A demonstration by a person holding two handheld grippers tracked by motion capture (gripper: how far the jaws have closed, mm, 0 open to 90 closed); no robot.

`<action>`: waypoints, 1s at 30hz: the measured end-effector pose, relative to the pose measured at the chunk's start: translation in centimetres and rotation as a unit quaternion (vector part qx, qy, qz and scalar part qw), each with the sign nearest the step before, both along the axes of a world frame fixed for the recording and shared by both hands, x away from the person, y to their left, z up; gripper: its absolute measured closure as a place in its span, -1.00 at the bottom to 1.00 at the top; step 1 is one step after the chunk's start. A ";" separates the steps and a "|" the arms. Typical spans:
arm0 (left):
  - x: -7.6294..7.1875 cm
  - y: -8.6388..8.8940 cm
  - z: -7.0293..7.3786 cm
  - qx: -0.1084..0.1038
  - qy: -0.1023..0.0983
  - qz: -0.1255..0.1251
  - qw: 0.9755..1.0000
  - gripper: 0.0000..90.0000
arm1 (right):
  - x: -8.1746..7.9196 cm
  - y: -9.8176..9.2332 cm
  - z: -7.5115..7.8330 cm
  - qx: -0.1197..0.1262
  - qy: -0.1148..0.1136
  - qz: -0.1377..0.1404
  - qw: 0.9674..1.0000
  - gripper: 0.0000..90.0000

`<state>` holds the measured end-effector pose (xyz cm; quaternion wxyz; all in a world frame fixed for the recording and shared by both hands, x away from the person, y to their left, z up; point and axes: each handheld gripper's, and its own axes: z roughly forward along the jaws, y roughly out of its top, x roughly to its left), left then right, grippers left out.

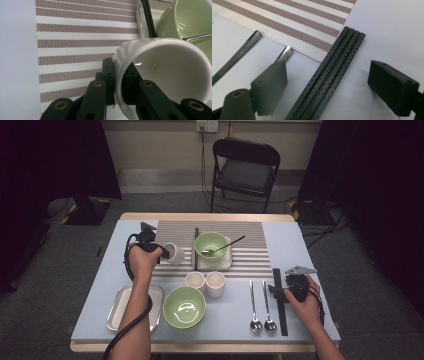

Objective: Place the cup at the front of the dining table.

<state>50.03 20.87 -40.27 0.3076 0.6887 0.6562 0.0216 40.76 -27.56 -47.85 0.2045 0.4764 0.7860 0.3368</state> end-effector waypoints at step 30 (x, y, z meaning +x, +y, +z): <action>0.9 -0.4 -1.3 -0.001 0.011 0.000 1.000 0.84 | 0.0 0.0 0.0 0.000 -0.001 0.000 1.000 -0.67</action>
